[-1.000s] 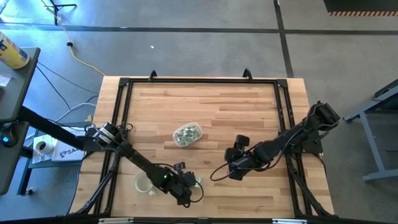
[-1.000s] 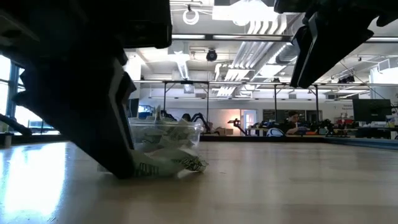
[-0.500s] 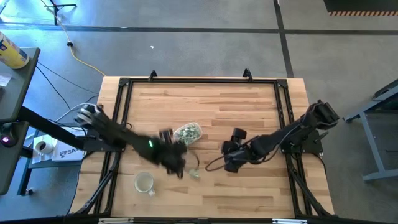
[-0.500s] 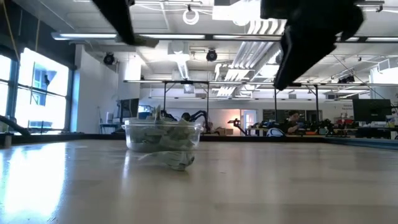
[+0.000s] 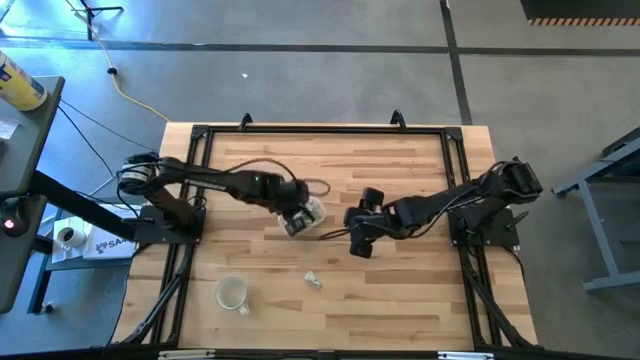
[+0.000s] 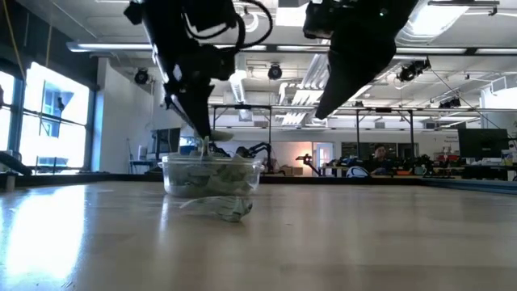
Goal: Pick and place Stevia / Truvia into bins
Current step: Put the left stevia packet into the transparent container, then put the stevia packet into the transparent container
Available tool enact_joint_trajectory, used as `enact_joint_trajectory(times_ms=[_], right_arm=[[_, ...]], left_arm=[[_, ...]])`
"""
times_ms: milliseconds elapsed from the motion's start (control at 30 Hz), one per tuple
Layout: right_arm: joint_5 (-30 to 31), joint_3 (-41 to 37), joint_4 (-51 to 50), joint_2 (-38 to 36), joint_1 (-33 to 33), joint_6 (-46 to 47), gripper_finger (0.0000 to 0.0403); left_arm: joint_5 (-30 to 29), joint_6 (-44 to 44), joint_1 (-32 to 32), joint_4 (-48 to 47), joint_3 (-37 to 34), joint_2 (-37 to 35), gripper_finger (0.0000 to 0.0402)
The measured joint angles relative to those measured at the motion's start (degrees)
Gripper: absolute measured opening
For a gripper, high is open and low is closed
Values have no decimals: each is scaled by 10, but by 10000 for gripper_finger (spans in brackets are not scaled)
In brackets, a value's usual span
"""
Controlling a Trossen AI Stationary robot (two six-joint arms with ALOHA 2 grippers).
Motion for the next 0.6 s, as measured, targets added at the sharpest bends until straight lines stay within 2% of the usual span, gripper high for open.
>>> enact_joint_trajectory(times_ms=[167,300,467,600], right_arm=[[0,0,1,0,-9,-16,256],[-1,0,8,0,-18,-40,256],[-4,0,14,0,-29,-54,256],[-20,0,14,0,-33,-56,256]], left_arm=[[50,-1,48,56,-30,-1,22],[98,-1,53,95,-40,-1,37],[82,-28,53,116,-58,-1,90],[73,-66,53,115,-64,-1,80]])
